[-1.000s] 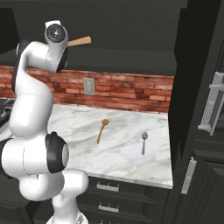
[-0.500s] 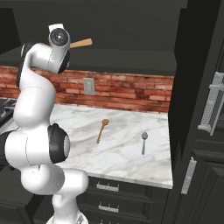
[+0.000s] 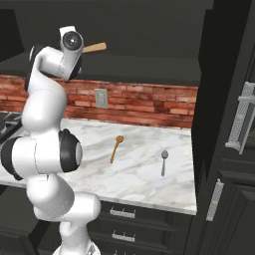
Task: Organize the utensils by type. Pick up the wooden spoons from the counter and place them in the open cabinet. Then pick up the metallic utensils from the counter and place them in the open drawer.
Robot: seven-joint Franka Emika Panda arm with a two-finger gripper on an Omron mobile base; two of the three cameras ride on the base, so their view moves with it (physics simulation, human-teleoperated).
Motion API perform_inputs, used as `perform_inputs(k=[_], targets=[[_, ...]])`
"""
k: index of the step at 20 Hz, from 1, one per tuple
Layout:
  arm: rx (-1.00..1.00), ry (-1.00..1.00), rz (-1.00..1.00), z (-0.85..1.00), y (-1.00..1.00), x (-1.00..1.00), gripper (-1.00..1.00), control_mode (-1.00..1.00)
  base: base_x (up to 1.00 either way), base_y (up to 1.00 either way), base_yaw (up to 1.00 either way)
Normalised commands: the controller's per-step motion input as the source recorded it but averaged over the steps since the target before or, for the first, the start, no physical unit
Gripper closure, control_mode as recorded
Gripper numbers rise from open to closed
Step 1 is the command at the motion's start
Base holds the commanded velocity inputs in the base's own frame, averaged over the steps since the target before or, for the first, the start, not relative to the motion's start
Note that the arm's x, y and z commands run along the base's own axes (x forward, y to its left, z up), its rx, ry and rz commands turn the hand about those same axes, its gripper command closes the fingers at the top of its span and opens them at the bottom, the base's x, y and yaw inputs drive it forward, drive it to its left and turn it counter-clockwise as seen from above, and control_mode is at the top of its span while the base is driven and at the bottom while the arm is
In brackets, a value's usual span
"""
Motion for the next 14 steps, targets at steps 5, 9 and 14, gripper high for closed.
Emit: perform_inputs(k=[5, 9, 14], targets=[[0.00, 0.00, 0.04, 0.00, 0.03, 0.33, 1.00, -1.00, 0.00, 0.00, 0.00], [0.00, 0.00, 0.06, -0.03, 0.08, 0.33, 1.00, -1.00, 0.00, 0.00, 0.00], [0.00, 0.00, 0.05, -0.17, 0.17, 0.23, 1.00, -1.00, 0.00, 0.00, 0.00]])
